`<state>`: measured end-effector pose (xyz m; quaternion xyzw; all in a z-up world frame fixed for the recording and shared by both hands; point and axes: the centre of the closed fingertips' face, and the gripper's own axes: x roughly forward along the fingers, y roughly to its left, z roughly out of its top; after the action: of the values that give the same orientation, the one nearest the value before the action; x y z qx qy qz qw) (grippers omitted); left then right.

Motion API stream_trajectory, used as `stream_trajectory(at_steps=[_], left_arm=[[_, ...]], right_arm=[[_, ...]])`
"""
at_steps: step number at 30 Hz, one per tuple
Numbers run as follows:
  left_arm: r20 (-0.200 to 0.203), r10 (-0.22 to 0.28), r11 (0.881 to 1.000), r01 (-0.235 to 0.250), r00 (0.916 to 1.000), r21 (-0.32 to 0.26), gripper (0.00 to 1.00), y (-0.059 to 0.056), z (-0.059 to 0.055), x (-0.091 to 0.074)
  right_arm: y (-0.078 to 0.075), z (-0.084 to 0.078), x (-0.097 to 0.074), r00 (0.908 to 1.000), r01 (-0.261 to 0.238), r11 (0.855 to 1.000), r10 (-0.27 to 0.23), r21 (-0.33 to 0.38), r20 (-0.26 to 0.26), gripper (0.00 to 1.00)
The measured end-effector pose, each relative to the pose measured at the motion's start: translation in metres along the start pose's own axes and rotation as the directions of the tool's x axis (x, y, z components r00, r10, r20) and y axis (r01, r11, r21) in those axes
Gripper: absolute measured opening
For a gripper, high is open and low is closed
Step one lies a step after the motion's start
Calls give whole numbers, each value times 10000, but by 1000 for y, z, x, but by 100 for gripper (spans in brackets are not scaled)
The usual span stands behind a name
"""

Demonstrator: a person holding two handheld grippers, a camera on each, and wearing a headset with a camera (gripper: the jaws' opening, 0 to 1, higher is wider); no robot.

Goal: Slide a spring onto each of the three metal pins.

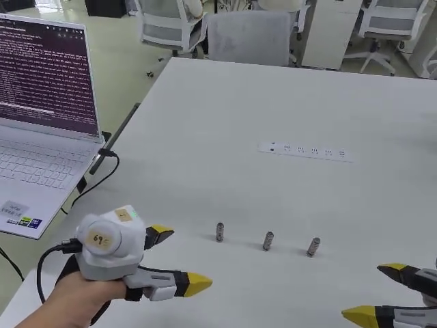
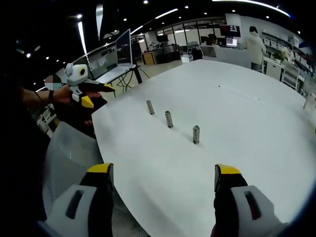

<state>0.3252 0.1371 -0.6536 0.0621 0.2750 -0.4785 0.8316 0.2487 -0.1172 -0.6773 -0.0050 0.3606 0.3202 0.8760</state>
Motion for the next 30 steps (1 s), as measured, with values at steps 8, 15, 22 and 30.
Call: stream_trajectory(at_steps=[8, 15, 22, 30], left_arm=[[-14, 10, 10000, -10, 10000, -40, 72, -2, -2, -1], [72, 15, 10000, -14, 10000, -87, 73, -3, -1, 0], [100, 101, 9999, -101, 9999, -96, 73, 0, 1, -3], [118, 168, 9998, -166, 9998, -115, 73, 3, 1, -4]], right_arm=[[5, -5, -3, 9999, 104, 9998, -106, 191, 102, 85], [6, -12, -5, 10000, 85, 9997, -85, 223, -19, 86], [6, -9, -7, 9999, 100, 9996, -103, 260, 94, 86], [9, -8, -6, 9999, 7, 9997, -11, 261, 151, 86]])
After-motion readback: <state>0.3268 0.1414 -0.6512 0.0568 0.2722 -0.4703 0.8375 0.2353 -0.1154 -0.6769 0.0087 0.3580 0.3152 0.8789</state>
